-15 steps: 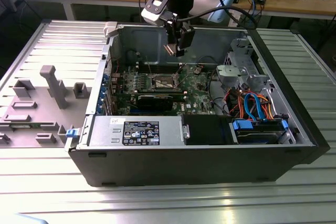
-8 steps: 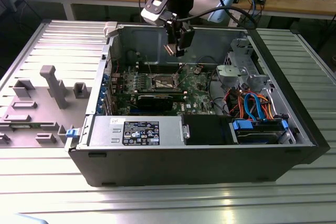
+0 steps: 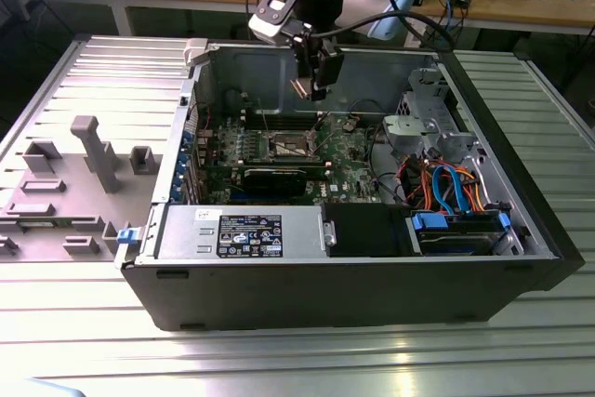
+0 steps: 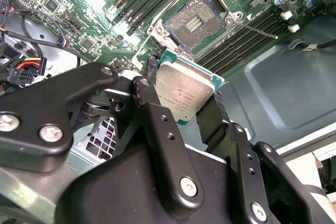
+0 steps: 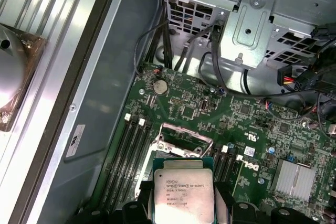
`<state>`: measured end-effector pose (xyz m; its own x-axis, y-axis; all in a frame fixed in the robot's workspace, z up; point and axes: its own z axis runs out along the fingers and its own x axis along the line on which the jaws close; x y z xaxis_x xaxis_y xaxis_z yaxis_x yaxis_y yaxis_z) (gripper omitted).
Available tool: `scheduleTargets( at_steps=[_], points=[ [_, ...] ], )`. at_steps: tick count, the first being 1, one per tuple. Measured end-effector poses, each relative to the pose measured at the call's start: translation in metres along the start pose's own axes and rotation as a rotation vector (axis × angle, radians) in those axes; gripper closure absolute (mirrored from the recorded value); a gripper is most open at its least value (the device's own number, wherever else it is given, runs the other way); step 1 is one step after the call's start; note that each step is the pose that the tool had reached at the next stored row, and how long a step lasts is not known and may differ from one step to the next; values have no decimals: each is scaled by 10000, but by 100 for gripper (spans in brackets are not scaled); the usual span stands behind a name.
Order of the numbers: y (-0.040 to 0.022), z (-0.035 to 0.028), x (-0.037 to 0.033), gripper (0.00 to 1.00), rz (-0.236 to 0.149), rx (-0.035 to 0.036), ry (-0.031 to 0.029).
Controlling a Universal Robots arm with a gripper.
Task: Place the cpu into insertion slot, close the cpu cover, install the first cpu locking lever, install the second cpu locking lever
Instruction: 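Place the cpu into insertion slot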
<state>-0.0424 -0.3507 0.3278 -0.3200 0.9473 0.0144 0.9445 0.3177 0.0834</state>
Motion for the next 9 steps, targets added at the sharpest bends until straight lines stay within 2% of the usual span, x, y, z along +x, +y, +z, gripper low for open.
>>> scheduleTargets(
  at_steps=[9],
  points=[
    [0,2,0,45,290,-2,-29]
  ],
)
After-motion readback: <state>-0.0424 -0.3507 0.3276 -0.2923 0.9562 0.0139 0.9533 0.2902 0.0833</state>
